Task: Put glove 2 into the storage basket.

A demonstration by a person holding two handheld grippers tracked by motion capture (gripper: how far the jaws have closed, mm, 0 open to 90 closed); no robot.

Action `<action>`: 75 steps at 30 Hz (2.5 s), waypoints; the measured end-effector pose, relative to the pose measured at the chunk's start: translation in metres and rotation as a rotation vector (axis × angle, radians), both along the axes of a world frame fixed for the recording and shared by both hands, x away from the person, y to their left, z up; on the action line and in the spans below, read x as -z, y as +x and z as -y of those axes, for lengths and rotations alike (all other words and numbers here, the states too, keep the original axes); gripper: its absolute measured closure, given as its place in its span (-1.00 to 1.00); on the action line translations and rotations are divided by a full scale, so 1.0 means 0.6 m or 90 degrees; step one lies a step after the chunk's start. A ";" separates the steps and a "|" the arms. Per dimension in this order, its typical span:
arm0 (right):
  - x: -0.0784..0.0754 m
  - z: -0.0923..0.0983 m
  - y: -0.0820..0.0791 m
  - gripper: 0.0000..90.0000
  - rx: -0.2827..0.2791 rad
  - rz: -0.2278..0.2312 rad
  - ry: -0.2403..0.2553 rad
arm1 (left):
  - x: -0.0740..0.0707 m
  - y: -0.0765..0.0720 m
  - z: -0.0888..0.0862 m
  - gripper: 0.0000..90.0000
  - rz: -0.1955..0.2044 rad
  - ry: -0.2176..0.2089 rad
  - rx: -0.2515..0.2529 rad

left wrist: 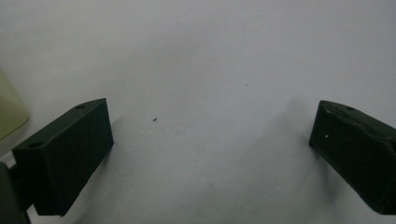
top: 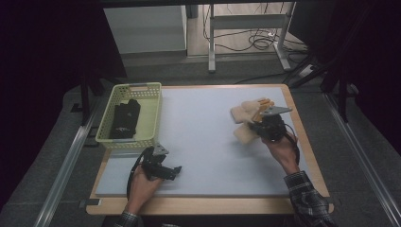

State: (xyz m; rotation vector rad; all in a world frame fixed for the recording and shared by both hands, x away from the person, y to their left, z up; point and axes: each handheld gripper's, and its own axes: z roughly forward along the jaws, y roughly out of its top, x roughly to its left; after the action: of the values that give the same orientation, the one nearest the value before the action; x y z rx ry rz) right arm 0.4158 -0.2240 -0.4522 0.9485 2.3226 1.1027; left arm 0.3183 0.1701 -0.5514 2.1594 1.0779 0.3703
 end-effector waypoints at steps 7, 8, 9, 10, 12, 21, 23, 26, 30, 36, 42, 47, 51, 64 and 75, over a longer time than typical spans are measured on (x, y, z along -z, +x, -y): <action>0.022 -0.096 -0.037 0.85 -0.130 -0.026 0.006 | 0.000 0.000 0.000 -1.00 0.001 0.001 0.001; 0.029 -0.108 -0.041 0.85 -0.145 -0.030 0.004 | 0.000 0.000 0.000 -1.00 0.001 0.000 0.001; 0.037 -0.119 -0.045 0.85 -0.159 -0.036 0.002 | 0.000 0.000 -0.001 -1.00 0.001 0.001 0.002; 0.047 -0.128 -0.049 0.84 -0.170 -0.041 -0.001 | 0.000 0.000 -0.001 -1.00 0.001 0.002 0.002; 0.070 -0.143 -0.053 0.82 -0.182 -0.054 -0.013 | 0.000 0.000 -0.001 -1.00 0.001 0.002 0.002; 0.071 -0.151 -0.055 0.04 -0.168 -0.072 -0.005 | 0.000 0.000 -0.001 -1.00 0.001 0.002 0.002; 0.059 -0.157 -0.058 0.07 -0.174 -0.070 0.010 | 0.000 0.000 0.000 -1.00 0.001 0.000 0.001; 0.058 -0.177 -0.063 0.31 -0.194 -0.076 0.008 | 0.000 0.000 0.000 -1.00 0.002 -0.001 0.000; 0.075 -0.210 -0.065 0.76 -0.218 -0.080 -0.015 | 0.000 0.000 -0.001 -1.00 0.001 0.002 0.002; 0.109 -0.245 -0.059 0.96 -0.226 -0.092 -0.045 | 0.000 0.000 -0.001 -1.00 0.001 0.001 0.001; 0.121 -0.242 -0.074 0.96 -0.238 -0.103 -0.055 | 0.000 0.000 -0.001 -1.00 0.001 0.001 0.001; 0.118 -0.224 -0.098 0.96 -0.250 -0.105 -0.055 | 0.000 0.000 0.000 -1.00 0.001 -0.002 -0.002; 0.114 -0.206 -0.118 0.92 -0.256 -0.107 -0.054 | 0.000 0.000 0.000 -1.00 0.001 -0.002 -0.001; 0.102 -0.145 -0.148 0.85 -0.240 -0.116 -0.039 | 0.000 0.000 0.000 -1.00 0.001 0.000 0.000; 0.116 -0.179 -0.139 0.86 -0.254 -0.124 -0.031 | 0.000 0.000 0.000 -1.00 0.001 0.000 0.000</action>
State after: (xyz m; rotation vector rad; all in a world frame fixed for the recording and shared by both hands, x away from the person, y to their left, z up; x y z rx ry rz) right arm 0.3322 -0.1167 -0.5216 0.6100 2.7680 1.1351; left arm 0.3181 0.1702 -0.5514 2.1587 1.0770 0.3720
